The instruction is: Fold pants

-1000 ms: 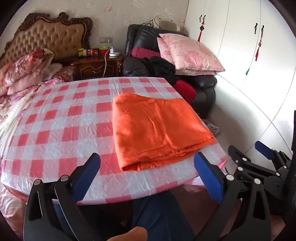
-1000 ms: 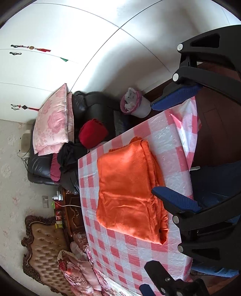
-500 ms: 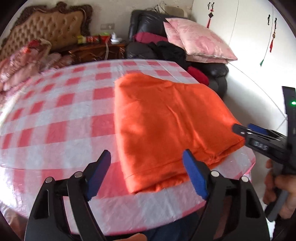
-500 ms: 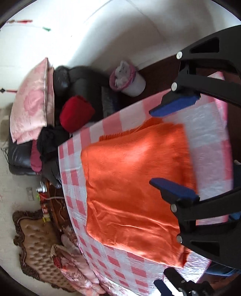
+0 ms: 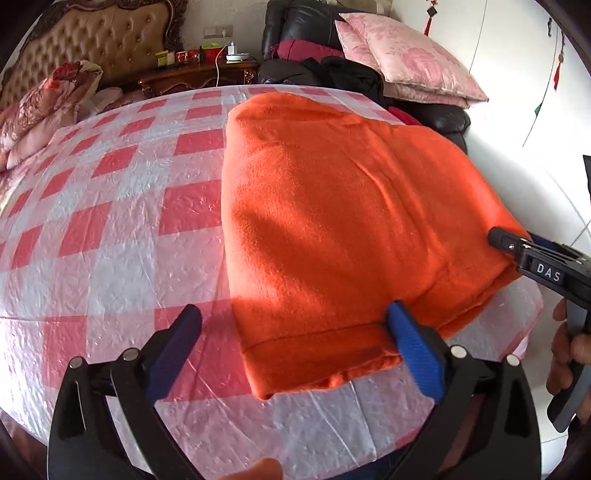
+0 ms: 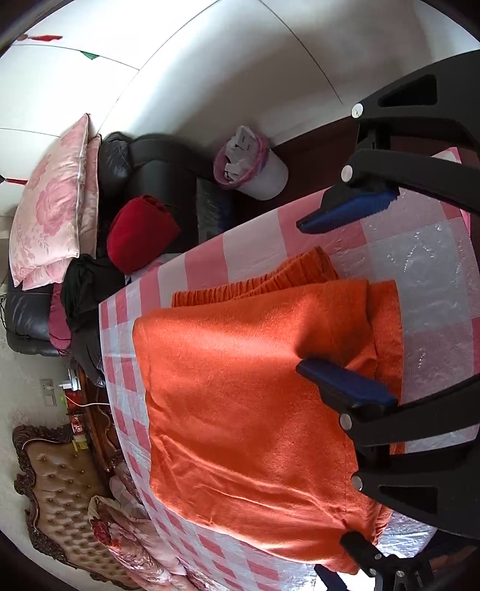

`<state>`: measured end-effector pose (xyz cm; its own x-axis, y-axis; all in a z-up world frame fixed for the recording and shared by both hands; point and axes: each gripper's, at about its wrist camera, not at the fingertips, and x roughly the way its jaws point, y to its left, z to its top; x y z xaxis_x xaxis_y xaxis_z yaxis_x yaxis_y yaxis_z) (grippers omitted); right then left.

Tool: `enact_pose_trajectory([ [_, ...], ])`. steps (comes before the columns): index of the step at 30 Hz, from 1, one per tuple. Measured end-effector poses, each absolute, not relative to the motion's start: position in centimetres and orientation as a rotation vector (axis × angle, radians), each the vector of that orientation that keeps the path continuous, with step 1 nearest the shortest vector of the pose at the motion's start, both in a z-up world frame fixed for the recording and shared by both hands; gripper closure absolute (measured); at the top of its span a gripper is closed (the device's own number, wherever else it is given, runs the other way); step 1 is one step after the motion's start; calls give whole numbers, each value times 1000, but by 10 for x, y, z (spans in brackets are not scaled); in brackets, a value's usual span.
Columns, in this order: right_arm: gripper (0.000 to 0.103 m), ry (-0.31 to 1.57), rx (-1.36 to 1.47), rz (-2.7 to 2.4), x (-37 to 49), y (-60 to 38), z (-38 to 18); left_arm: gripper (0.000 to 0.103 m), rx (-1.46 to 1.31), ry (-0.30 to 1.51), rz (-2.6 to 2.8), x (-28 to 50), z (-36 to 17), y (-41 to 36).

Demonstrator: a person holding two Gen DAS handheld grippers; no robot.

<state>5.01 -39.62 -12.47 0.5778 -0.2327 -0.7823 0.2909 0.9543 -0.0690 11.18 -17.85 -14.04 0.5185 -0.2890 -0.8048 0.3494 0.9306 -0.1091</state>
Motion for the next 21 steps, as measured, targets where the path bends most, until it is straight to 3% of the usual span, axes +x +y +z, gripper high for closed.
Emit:
enact_pose_trajectory([
  [5,34,903,63,-333,50,-395,-124,5,114,943,-365,108,-133,-183],
  [7,34,906,57,-355,46,-392,-118,13,114,910,-368,102,-123,-184],
  [21,33,813,59,-408,-10,-358,-65,13,26,828,-505,68,-71,-191],
])
